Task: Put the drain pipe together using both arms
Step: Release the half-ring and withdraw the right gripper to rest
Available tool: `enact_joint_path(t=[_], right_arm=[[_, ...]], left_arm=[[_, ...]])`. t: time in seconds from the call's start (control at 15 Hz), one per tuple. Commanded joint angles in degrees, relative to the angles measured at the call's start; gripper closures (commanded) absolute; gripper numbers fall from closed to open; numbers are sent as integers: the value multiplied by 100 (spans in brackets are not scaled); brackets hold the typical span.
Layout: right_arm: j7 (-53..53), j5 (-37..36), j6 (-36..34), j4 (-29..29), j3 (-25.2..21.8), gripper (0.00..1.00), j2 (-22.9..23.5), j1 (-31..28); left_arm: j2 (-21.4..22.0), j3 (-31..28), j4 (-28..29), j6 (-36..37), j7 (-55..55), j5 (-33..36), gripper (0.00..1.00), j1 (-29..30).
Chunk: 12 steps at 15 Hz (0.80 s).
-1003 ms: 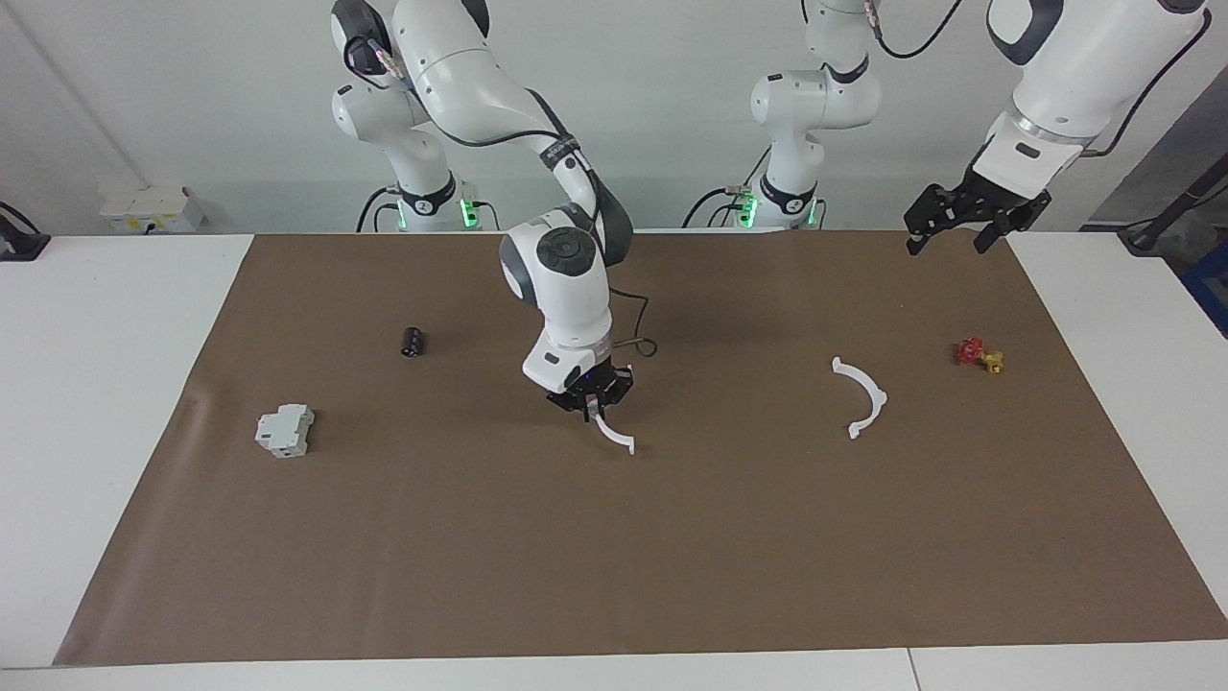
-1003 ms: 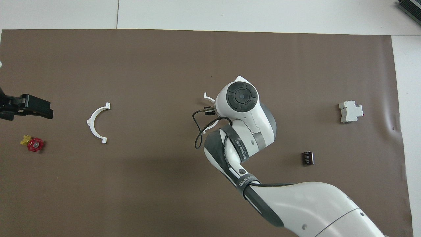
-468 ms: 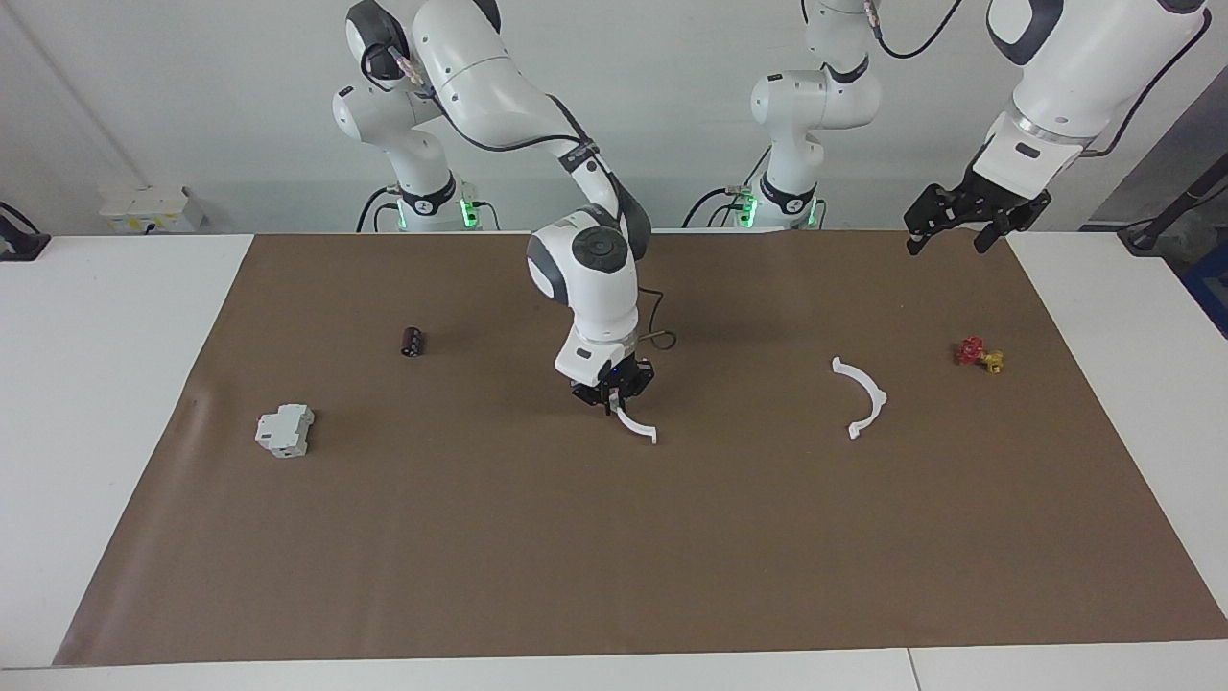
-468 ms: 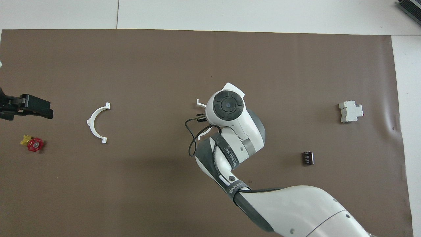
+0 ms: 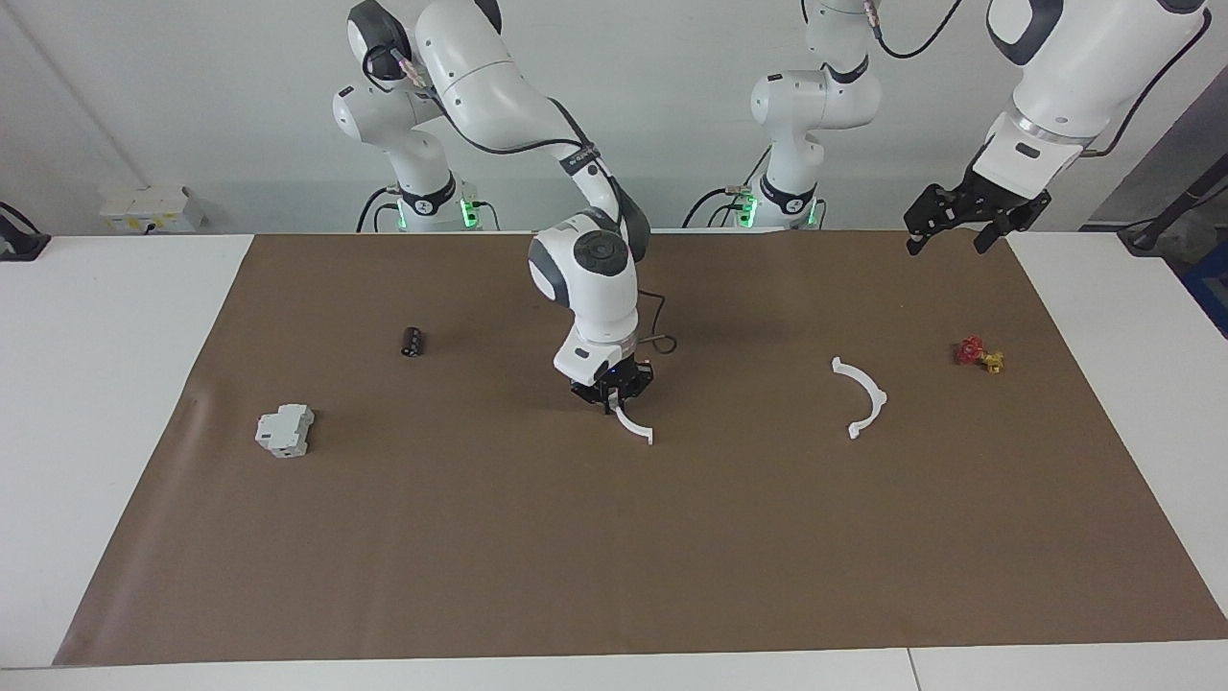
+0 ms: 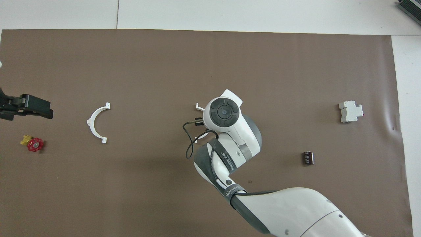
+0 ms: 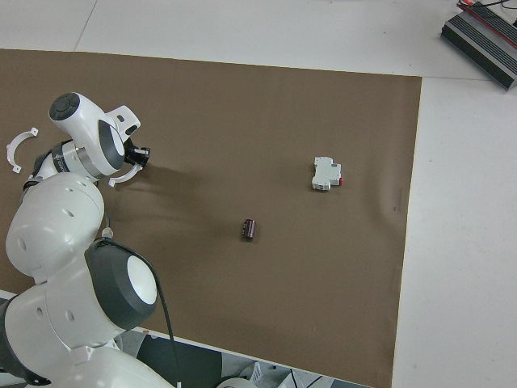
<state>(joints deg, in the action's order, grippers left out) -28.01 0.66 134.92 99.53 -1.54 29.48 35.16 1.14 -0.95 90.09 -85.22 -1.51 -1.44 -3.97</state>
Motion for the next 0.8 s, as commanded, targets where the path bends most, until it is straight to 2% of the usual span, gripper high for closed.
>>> enact_joint_path(t=[0.0,0.13,0.27,0.53,0.74], right_arm=[[-336,-110,123,58,-13,0,-56,34],[-354,-101,18,-3,-48,0,-187,-44],[-337,-101,-289,-12,-101,0,-573,-306],[-153,-110,-1185,-12,-101,0,-1355,-1299],[584,-118,-1826,-12,-101,0,-1707,-2028]], left_arm=[[97,-2,79,-4,11,-59,0,37],[97,-2,79,5,11,-59,0,37],[97,-2,79,5,11,-59,0,37],[97,-2,79,5,11,-59,0,37],[97,-2,79,5,11,-59,0,37]])
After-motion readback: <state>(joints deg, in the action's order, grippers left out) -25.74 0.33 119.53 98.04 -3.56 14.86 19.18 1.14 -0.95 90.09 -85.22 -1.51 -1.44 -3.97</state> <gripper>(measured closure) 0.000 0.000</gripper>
